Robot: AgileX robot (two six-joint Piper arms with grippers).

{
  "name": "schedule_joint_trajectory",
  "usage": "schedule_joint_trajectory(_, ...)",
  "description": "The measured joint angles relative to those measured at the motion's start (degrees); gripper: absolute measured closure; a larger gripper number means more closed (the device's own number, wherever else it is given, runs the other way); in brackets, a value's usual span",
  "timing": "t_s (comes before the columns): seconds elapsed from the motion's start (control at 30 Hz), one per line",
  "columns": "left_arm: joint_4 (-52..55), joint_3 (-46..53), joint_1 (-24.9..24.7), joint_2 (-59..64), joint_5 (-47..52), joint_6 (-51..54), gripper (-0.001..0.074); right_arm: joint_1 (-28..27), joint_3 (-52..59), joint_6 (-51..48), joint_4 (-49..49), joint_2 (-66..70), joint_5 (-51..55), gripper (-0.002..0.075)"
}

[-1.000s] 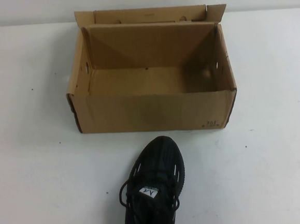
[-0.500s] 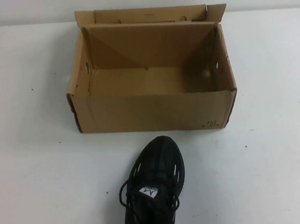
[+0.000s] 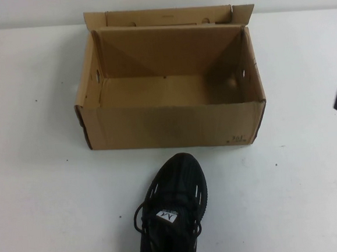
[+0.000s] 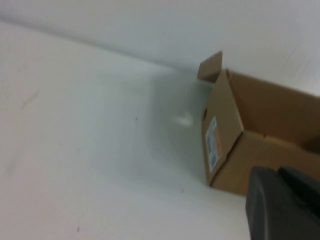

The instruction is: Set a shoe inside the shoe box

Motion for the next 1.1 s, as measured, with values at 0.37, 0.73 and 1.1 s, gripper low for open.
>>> schedule_joint_trajectory(0.37, -0.1, 0.0, 0.0, 0.0, 15.12, -0.09, 0.0738, 13.41, -13.49, -15.26, -0.82, 17.78, 11.67, 0.0648)
schedule_joint_trajectory(0.73, -0.1, 0.0, 0.0, 0.0, 16.41, -0.21, 0.0738, 43.82, -13.69, -4.79, -27.8, 29.16, -1.88, 0.0376)
schedule_joint_trajectory(1.1, -0.1, 0.0, 0.0, 0.0, 19.82, -0.21, 0.0738, 51.33, -13.69, -4.12, -38.98, 41.25, -14.15, 0.0282)
